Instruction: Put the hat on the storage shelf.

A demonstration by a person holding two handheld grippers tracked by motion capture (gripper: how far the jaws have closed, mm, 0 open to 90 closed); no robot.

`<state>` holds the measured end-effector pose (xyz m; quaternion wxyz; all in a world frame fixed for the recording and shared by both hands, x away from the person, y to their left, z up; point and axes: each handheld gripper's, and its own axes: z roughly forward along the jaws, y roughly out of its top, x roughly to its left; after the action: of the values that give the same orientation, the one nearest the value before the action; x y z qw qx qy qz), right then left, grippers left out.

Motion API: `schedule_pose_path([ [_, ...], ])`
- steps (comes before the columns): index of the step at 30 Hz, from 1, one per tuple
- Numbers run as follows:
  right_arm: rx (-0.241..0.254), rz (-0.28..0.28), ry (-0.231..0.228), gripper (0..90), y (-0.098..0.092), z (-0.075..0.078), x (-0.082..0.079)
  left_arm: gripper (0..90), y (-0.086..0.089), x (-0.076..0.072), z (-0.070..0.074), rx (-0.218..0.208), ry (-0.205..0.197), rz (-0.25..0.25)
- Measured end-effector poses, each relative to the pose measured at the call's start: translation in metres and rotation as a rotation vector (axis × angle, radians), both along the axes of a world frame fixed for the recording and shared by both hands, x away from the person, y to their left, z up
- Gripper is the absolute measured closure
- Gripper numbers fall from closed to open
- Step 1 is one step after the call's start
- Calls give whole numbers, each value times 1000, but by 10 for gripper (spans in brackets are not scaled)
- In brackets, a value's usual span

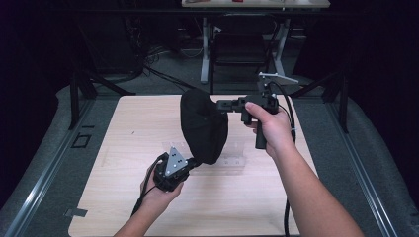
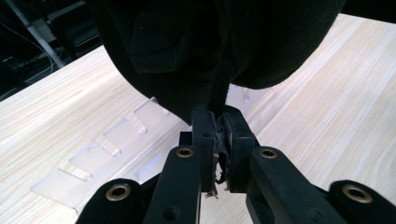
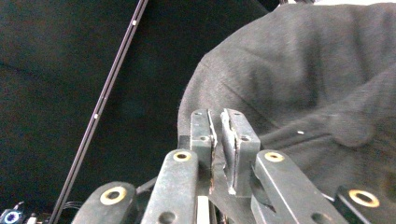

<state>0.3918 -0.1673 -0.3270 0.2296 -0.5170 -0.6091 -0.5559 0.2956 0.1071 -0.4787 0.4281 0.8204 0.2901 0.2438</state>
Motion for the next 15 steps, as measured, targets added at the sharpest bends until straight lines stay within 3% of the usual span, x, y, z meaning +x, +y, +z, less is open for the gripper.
schedule_pose_path([
  [6, -30, -2, -24, 800, -5, 2, -6, 856, 5, 1, -5, 5, 3, 12],
  [12, -36, -2, -45, 765, -10, 2, -12, 853, 10, 3, -18, 6, 47, 38],
  [13, -39, -5, -47, 761, -13, 3, -14, 852, 14, 4, -25, -20, 62, 52],
  [15, -59, -12, -59, 756, -16, 2, -16, 851, 17, 4, -28, -33, 68, 59],
])
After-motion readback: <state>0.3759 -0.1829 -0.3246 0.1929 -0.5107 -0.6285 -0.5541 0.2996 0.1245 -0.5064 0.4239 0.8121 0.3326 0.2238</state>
